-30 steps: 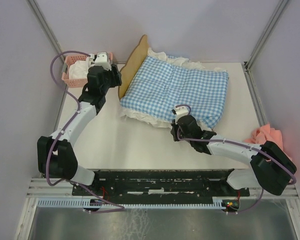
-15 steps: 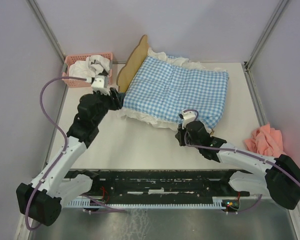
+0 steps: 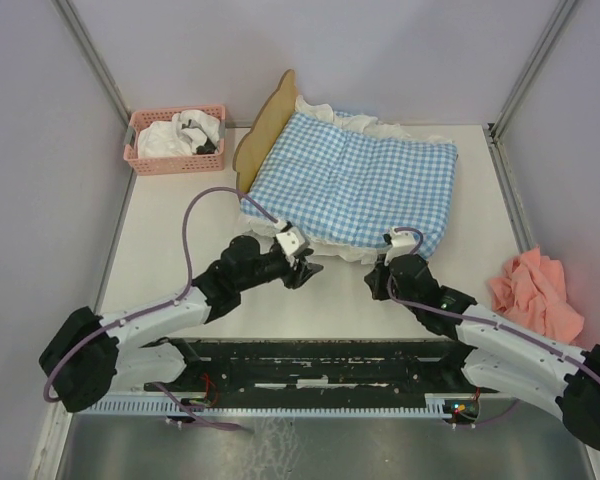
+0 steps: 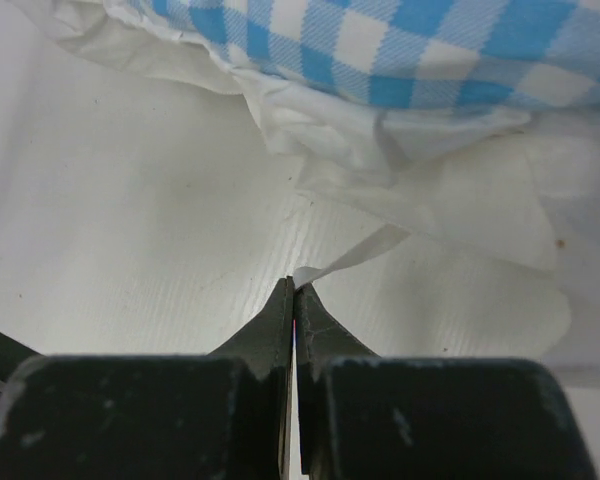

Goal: Set up the pet bed
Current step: Move the bed frame to the center of the board, then tie the ropes to the bed frame.

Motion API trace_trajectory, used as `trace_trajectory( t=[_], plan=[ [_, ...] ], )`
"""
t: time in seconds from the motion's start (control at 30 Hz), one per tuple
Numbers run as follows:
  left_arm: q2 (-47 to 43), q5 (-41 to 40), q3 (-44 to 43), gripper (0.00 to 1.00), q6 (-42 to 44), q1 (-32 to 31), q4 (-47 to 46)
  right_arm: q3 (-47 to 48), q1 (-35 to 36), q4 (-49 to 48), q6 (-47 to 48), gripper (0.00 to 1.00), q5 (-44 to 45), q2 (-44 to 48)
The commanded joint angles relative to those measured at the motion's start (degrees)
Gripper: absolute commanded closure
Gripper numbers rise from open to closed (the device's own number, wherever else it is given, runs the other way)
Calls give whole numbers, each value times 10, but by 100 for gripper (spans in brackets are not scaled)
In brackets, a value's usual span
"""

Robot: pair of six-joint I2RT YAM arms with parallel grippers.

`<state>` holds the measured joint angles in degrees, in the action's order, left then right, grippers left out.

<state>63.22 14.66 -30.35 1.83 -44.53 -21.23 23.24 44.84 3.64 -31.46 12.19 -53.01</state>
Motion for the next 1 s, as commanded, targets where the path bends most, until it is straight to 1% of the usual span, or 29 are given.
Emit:
trace_trajectory(
  t=[0.0,0.13,0.23,0.3,0.47,0.53,0.57,0.63,0.67,0.73,0.8,0.83,0.87,0.93,0.97],
  plan=[
    [60,51,-4,45,165,-40,-116,31,-3,66,-71,96,48,44],
    [127,55,-7,43,243,-63,-170,52,-4,121,-106,96,52,69],
    [180,70,-25,42,277,-65,-204,55,-4,135,-121,96,52,84],
    [217,88,-46,42,294,-67,-210,55,-4,136,-128,96,54,89],
    [286,108,-84,42,303,-87,-245,62,-4,138,-143,96,46,73],
    [306,106,-93,43,289,-98,-263,63,-4,141,-148,96,50,64],
    [314,96,-89,44,258,-99,-302,61,-4,141,-148,96,52,59],
    [323,40,-75,47,154,-99,-365,50,-4,140,-134,96,60,48],
    [320,8,-69,50,101,-99,-372,40,-4,138,-127,96,62,42],
    [306,-54,-61,54,-3,-99,-354,24,-4,122,-100,96,48,39],
    [291,-125,-61,56,-127,-99,-311,0,-4,99,-79,96,29,42],
    [286,-150,-67,57,-211,-99,-275,-9,-4,89,-73,97,24,44],
    [281,-160,-78,57,-261,-99,-234,-20,-4,81,-68,98,25,44],
    [276,-167,-115,56,-341,-99,-121,-35,-5,71,-59,98,24,44],
    [280,-154,-138,56,-373,-98,-79,-40,-5,70,-54,98,25,45]
  ],
)
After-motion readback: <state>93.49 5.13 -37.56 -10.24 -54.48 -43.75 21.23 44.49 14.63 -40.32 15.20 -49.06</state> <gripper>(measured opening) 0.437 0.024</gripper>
